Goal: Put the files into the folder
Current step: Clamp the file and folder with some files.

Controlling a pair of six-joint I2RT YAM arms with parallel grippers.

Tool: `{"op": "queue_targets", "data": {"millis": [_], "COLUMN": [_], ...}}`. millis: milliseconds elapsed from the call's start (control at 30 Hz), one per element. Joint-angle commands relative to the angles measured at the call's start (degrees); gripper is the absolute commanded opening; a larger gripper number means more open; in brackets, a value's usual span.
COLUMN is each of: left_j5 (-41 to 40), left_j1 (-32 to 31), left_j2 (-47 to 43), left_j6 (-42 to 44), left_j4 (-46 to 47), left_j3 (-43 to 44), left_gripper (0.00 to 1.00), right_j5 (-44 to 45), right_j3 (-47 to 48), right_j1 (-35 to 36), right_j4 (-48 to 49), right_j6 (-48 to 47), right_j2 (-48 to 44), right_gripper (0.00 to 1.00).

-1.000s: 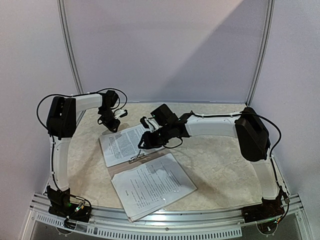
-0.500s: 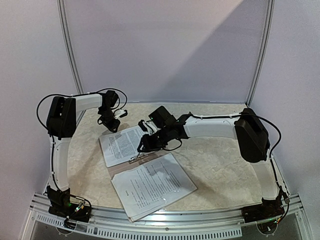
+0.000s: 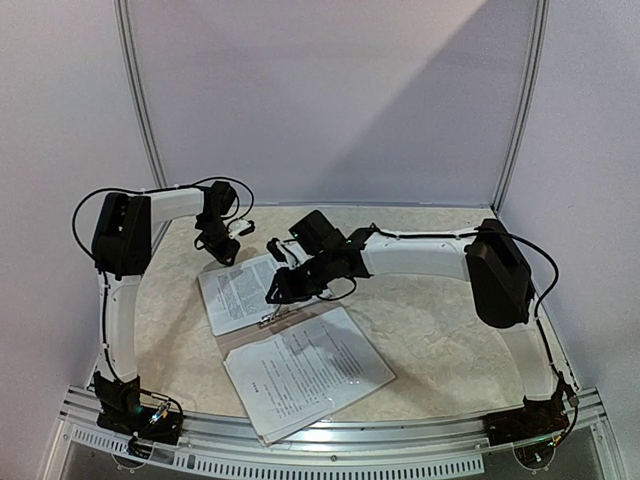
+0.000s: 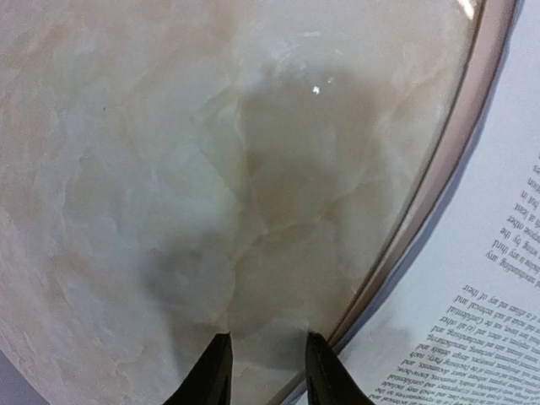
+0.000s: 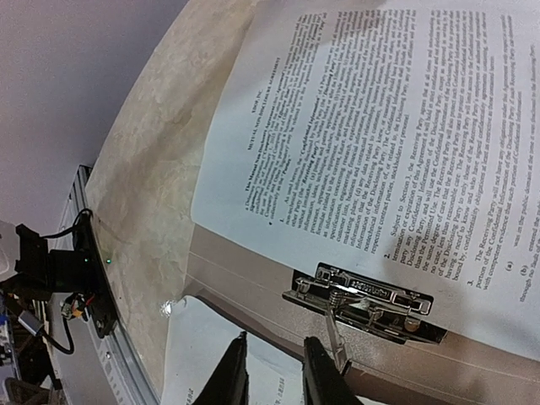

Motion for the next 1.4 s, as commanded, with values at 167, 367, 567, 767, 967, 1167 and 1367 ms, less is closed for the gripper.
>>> {"op": "queue_targets", "data": {"millis": [167, 367, 567, 767, 967, 1167, 1367], "left_j5": [1.29, 1.45, 1.73, 1.80, 1.95, 2.17, 2.51], "left_j1": [-0.39, -0.31, -0.35, -0.30, -0.31, -0.26, -0.31], "left_j2": [-2.05, -2.07, -2.11, -2.02, -1.92, -2.17, -2.24], "left_j6": [0.38, 0.31, 0.21, 0.12, 0.17, 0.12, 0.03], "left_j4": [-1.11, -1.08, -1.11, -1.30, -1.40, -1.40, -1.77], "left_j3": [-1.35, -1.44, -1.53, -1.51, -1.97, -2.17, -2.21], "left_gripper": [0.33, 0.32, 0.32, 0.32, 0.32, 0.32, 0.32], "right_j5": [4.59, 8.83, 10.79, 7.60, 5.10, 3.77, 2.86], "right_j3": [0.99, -0.95, -3.24, -2.73, -1.63, -1.12, 0.93], "right_j1": [0.71, 0.62, 0.68, 0.68, 0.78, 0.92, 2.00], "right_j4": [-2.54, -1.57, -0.46, -0.18, 1.13, 1.89, 2.24], "right_j6": [-1.74, -0.69, 1.68, 3.40, 3.75, 4.25, 4.26], "right_j2": [-2.07, -4.06, -4.19, -0.14, 0.82, 1.64, 2.49], "right_gripper": [0.32, 0.42, 0.46, 0.37, 0.30, 0.25, 0.23]}}
